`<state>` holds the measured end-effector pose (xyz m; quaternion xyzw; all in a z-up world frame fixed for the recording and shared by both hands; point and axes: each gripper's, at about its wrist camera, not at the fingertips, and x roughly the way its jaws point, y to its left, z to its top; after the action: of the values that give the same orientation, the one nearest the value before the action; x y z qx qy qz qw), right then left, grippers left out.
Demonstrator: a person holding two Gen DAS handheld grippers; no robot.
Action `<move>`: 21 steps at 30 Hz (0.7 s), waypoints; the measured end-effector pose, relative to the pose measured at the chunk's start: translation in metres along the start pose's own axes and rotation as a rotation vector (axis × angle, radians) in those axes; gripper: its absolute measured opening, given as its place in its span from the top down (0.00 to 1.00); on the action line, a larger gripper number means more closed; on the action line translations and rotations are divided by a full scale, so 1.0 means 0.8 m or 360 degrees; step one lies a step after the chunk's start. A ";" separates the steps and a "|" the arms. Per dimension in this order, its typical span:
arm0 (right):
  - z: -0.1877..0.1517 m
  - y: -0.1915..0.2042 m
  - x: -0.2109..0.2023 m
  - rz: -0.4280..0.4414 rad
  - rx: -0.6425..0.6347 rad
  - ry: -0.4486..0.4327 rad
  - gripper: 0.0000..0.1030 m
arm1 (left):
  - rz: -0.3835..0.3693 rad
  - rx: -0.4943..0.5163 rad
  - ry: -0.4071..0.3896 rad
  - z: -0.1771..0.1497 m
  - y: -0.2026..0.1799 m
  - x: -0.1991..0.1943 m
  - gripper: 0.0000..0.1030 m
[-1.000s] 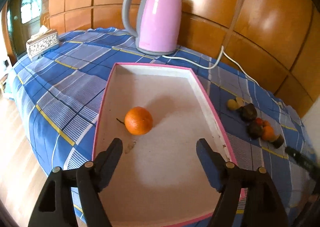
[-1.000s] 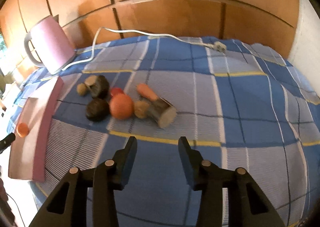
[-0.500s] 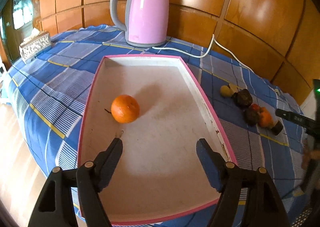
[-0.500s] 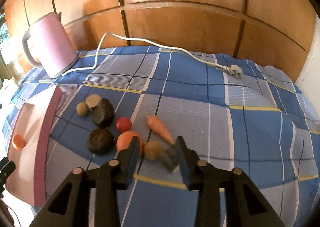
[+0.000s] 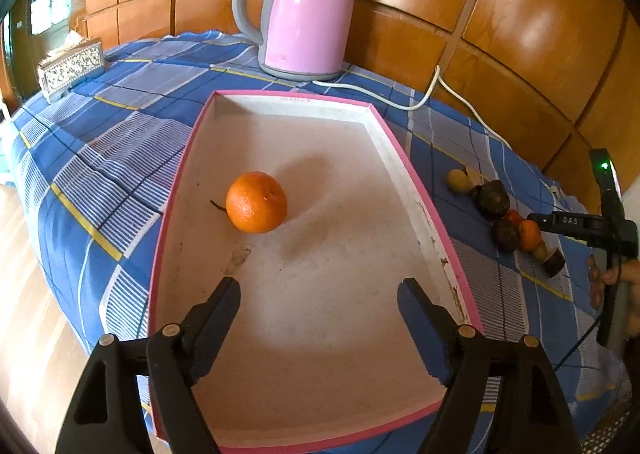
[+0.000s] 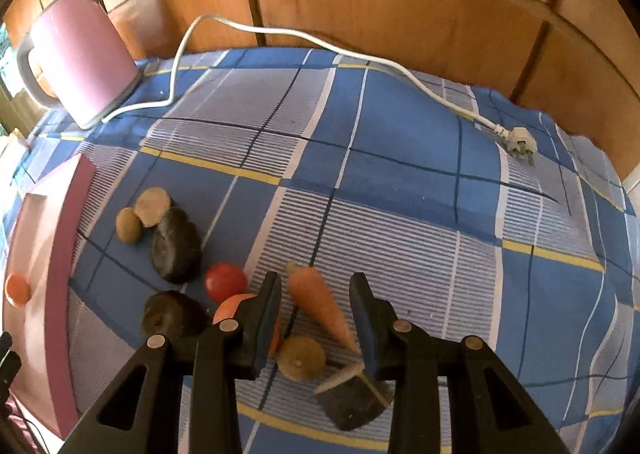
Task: Organize fruits
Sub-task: 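Reach the right tool to the carrot and close on it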
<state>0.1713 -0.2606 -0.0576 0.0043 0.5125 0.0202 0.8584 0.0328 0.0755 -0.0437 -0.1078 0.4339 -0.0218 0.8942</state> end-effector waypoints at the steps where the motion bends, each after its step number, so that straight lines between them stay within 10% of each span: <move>1: 0.002 -0.002 0.003 0.0001 -0.0004 0.0014 0.65 | 0.0002 0.0001 0.0000 0.000 0.000 0.000 0.21; 21: 0.010 -0.031 0.024 0.0209 0.0125 0.0166 0.72 | 0.0043 -0.0049 -0.0025 0.001 0.006 -0.003 0.16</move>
<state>0.1880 -0.2842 -0.0711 0.0705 0.5556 0.0567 0.8265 0.0318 0.0803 -0.0424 -0.1158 0.4287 -0.0023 0.8960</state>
